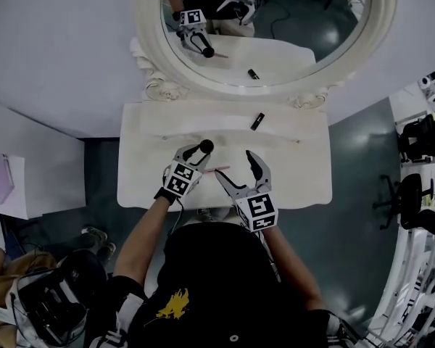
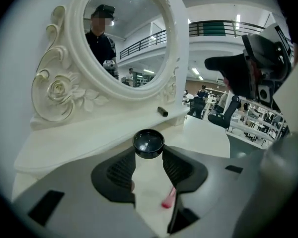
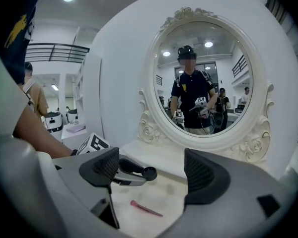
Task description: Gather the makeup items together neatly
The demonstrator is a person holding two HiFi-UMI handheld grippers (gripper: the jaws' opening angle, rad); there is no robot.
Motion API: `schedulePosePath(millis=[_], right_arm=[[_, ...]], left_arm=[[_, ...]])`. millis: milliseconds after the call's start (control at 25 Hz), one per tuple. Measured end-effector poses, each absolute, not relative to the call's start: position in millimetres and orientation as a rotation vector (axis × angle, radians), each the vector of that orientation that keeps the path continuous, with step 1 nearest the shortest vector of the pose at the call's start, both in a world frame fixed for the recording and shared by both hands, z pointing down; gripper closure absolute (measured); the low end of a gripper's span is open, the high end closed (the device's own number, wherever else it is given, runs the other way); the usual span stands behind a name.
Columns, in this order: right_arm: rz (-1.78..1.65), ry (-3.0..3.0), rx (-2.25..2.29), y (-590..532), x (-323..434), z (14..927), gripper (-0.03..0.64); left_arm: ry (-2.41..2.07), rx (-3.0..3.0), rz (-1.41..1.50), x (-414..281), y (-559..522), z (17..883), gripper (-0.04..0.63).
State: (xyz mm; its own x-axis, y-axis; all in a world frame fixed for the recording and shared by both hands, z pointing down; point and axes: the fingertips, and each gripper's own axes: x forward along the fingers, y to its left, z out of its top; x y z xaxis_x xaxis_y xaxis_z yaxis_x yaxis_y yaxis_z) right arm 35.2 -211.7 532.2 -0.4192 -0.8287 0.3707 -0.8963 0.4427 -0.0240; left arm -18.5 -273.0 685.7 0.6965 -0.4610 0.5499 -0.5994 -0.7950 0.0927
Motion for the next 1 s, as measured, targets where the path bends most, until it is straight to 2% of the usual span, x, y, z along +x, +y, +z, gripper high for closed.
schedulePosePath(millis=[160,400,680,1000], right_arm=[[0.343,-2.380,1.531,-216,51,534,0.198],[0.380,-2.349,1.598,-225,77,542,0.204],[0.409,-2.219,1.775,-281,132,564,0.247],[0.404,-2.089,1.655,-353,141,618,0.245]], left_arm=[[-0.845,2.652,0.662,22,-286,663,0.411],[-0.962,2.574,0.745,56,-315,674,0.410],[-1.011,2.682,0.933,70,-330,667,0.408],[-1.010,2.747,1.002,78,-337,658,0.407]])
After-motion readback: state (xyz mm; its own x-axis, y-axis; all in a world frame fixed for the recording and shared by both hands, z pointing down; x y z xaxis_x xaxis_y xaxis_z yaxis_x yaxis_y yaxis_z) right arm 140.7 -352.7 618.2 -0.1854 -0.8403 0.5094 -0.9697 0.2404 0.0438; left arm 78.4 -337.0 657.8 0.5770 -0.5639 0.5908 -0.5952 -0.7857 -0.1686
